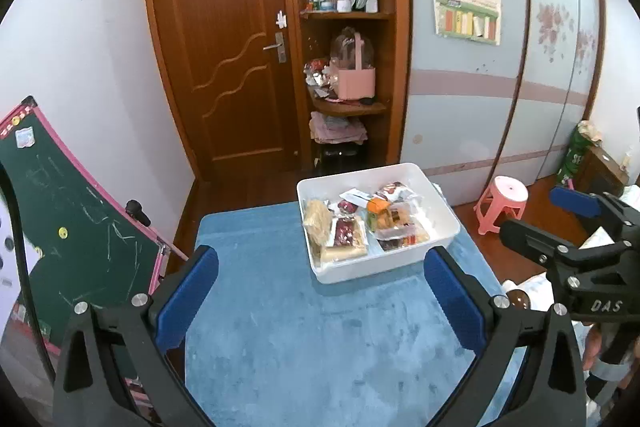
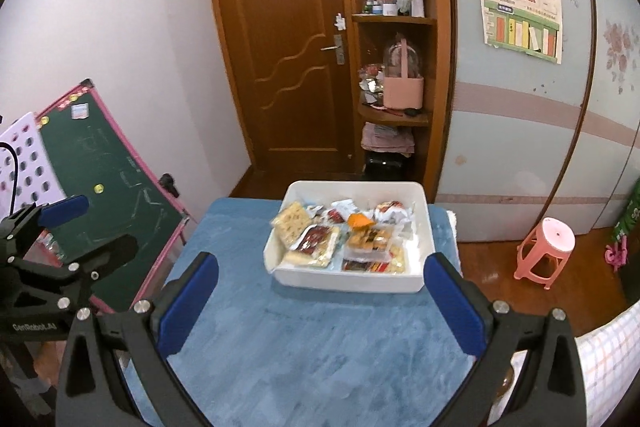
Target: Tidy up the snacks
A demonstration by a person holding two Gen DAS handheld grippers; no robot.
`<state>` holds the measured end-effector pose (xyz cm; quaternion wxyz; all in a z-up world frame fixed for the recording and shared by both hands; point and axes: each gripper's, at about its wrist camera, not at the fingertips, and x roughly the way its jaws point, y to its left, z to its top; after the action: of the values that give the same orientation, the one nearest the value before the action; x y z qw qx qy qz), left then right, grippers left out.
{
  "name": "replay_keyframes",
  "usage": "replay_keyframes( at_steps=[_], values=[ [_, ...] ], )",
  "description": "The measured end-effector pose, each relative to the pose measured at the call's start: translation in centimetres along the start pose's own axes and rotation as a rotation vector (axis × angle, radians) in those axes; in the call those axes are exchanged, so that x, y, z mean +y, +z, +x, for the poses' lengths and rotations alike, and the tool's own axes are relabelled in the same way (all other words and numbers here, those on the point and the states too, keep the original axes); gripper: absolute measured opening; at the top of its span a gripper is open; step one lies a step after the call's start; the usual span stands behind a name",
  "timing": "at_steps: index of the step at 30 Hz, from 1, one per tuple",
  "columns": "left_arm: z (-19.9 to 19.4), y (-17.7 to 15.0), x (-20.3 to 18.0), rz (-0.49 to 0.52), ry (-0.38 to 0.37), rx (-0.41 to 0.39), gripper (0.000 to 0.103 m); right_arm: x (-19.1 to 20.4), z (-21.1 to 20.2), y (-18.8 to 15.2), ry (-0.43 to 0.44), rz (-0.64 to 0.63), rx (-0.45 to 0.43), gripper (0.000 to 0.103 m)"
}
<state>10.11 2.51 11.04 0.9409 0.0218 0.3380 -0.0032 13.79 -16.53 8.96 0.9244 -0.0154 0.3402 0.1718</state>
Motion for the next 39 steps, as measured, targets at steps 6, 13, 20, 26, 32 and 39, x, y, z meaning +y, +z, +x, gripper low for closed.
replay_keyframes(
  at_steps=[6,13,20,26,32,39],
  values=[
    [-3.6,-4.7,0.0,-0.047,0.006,-0.017,0.102,0.8,-2.1,-4.3,0.031,0.033,0.002,0.103],
    [-5.0,-9.2,-1.6,-0.057,0.030,-0.005,0.102,1.8,-3.3,-8.9,0.044,0.083,0.053,0.103],
    [-5.6,-13.0,-2.7,-0.068,0.051,0.013,0.102,1.9,-6.3,-11.9,-0.030,0.145,0.008,0.103],
    [-6.4,-14.2,-2.3,-0.094,0.087,0.000,0.102,2.7,-8.0,-14.0,-0.036,0.139,-0.009,0.103],
    [-6.8,-14.7,-1.8,-0.121,0.112,-0.001,0.102,3.0,-8.2,-14.8,-0.045,0.137,-0.011,0.103],
    [-6.1,-15.5,-2.7,-0.087,0.093,0.041,0.102,3.3,-7.7,-14.9,-0.043,0.116,0.002,0.103]
  ],
)
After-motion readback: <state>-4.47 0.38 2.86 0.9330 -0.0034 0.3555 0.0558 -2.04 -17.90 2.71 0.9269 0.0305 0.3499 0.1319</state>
